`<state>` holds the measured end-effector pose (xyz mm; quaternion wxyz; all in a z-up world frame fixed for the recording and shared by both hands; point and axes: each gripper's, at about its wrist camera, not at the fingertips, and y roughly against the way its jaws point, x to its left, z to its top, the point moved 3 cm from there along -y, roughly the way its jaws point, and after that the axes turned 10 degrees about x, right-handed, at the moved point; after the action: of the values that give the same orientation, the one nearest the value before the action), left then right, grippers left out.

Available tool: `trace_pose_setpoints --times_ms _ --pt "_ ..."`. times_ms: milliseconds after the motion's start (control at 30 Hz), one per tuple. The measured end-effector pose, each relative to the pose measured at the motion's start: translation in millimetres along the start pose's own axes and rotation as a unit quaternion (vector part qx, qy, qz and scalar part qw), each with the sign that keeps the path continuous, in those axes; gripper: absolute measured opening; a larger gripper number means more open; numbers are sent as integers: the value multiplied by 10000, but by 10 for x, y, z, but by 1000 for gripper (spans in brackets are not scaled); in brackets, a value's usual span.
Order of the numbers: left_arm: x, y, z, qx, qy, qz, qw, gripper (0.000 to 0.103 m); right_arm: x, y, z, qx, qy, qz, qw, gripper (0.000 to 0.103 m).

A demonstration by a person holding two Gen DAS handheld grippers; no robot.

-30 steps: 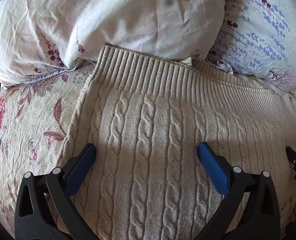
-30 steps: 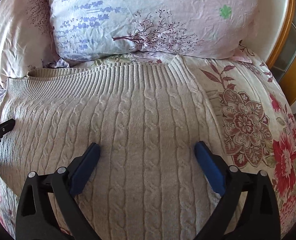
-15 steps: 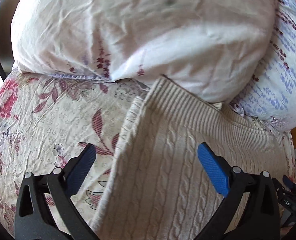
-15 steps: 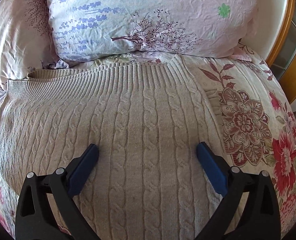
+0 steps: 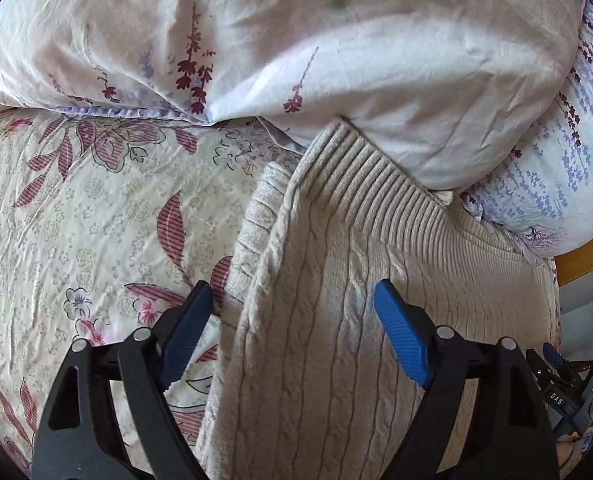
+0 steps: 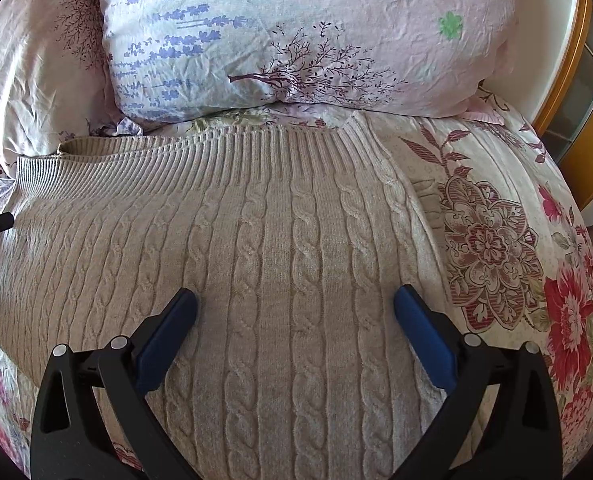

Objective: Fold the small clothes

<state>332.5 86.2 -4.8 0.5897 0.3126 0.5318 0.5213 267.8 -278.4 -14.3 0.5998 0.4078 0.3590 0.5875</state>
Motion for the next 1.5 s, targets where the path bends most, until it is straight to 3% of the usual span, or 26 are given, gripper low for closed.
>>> trace_pose_setpoints --times_ms 267,467,667,733,833,967,1067,1100,1133,1200,1367,1500 --pt "-1 0 66 24 62 -119 9999 80 -2 -6 0 -1 1 21 10000 102" --pt "59 55 47 17 137 -213 9997 70 -2 -14 5 -4 -6 30 10000 102" --pt "174 86 44 60 387 -560 9977 52 -2 -14 5 -3 -10 32 10000 102" --pt "255 89 35 90 559 -756 9955 40 -4 -14 5 -4 -10 33 10000 102" --pt "381 95 14 129 845 -1134 9899 30 0 -15 7 -3 -7 35 10000 102" --pt "443 125 3 143 932 -1269 9874 32 -1 -14 5 3 -5 39 10000 102" --pt "425 143 23 191 894 -1274 9876 40 1 -20 8 4 -8 44 10000 102" --pt "414 145 31 203 873 -1244 9882 39 4 -21 8 4 -9 44 10000 102" --pt "413 128 34 231 868 -1223 9884 28 -2 -20 9 5 -9 46 10000 102" --pt "414 110 20 245 973 -1377 9854 22 -4 -19 9 7 -12 58 10000 102" --pt "414 269 -26 59 1070 -1735 9790 18 -9 0 7 -7 -50 111 9999 102" --pt "267 506 -18 -84 858 -1980 9764 17 -33 41 17 -52 -102 203 9997 102"
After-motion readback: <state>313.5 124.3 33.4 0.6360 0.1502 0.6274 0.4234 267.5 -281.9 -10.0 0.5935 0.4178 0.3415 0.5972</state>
